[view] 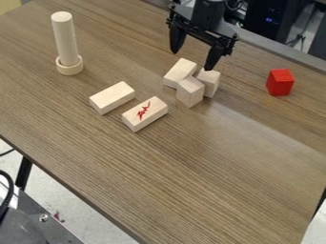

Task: Place cube on top of another cube

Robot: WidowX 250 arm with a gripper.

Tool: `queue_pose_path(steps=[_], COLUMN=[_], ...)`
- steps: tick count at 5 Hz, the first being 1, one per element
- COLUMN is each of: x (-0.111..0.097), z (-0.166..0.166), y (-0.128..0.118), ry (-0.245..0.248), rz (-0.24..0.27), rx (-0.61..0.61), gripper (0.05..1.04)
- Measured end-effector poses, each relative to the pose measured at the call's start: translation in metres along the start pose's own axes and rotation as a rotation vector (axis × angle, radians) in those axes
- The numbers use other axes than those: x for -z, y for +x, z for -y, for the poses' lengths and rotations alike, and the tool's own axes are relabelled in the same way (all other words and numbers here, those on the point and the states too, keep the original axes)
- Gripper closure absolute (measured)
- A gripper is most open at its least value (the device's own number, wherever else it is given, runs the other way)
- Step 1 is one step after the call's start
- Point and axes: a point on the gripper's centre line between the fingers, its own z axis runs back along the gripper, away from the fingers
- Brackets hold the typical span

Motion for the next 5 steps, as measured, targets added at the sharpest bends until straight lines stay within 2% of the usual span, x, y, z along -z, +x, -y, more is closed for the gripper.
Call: queue_pose_path(steps=[1, 2, 3, 4, 5], x=[0.013, 0.017, 0.018, 0.016, 0.014], z=[0.002, 0.004, 0.007, 0.01, 0.016], y=[-0.007, -0.012, -0.016, -0.018, -0.016], ry=[0.002, -0.007, -0.014, -0.043, -0.111], rz=[-0.043, -0.05, -0.03, -0.012, -0.014], rx=[0.006, 0.002, -0.007, -0.017, -0.014], gripper=[0.085, 0.085, 0.085, 0.085, 0.085])
